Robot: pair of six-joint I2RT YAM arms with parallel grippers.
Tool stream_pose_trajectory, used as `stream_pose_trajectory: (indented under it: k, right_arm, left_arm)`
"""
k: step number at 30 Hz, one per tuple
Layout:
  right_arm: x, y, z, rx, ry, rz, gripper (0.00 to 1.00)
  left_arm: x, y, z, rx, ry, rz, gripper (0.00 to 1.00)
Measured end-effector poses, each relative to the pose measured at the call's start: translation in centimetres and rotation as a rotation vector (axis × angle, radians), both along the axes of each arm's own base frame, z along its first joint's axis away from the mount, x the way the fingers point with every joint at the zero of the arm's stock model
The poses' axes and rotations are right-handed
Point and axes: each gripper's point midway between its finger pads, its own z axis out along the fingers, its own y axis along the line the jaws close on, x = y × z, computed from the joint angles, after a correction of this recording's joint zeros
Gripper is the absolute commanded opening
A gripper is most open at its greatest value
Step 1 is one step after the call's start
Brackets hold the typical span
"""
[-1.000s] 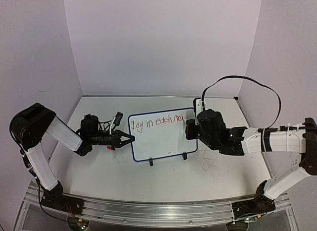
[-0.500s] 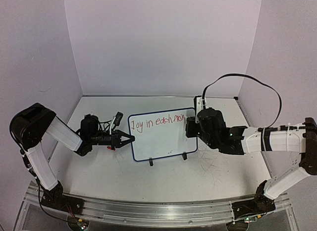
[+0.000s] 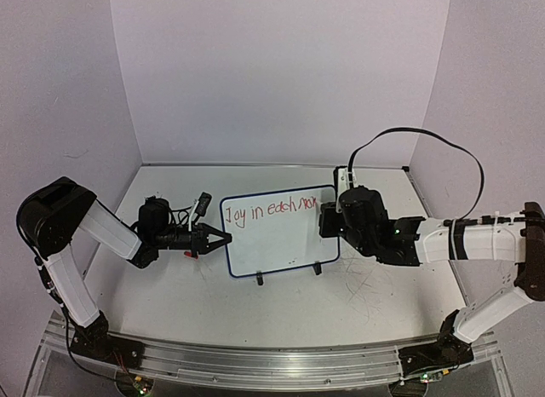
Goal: Write a sentence on the whiteboard
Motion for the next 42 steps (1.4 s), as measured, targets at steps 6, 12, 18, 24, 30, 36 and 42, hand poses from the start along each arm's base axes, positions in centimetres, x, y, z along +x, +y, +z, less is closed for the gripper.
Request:
stream_pose_trajectory:
  k: [6,12,18,24,30,36,42]
  right_arm:
    - [-0.4,0.0,-0.7,0.003,0.019,0.002,0.0]
    - [-0.8,-0.1,-1.4,0.0,0.036,0.002,0.0]
    - [-0.8,-0.2,-1.4,0.002,0.038,0.0,0.0]
    - [-0.8,-0.2,-1.4,-0.002,0.032,0.001,0.0]
    - [-0.6,-0.1,-1.1,-0.011,0.02,-0.001,0.0]
    - [-0.2,0.1,-0.5,-0.012,0.0,-0.007,0.0]
    - [0.0,0.1,-0.1,-0.014,-0.013,-0.011,0.0]
  left_arm:
    - [0.0,0.0,0.0,0.0,0.0,0.0,0.0]
    - [0.0,0.0,0.0,0.0,0.0,0.0,0.0]
    - [0.0,0.0,0.0,0.0,0.0,0.0,0.0]
    - [0.0,0.0,0.0,0.002,0.003,-0.001,0.0]
    - [0.0,0.0,0.0,0.002,0.003,-0.001,0.0]
    - [0.0,-0.1,0.0,0.002,0.003,-0.001,0.0]
    - [0.0,0.0,0.0,0.002,0.003,-0.001,0.0]
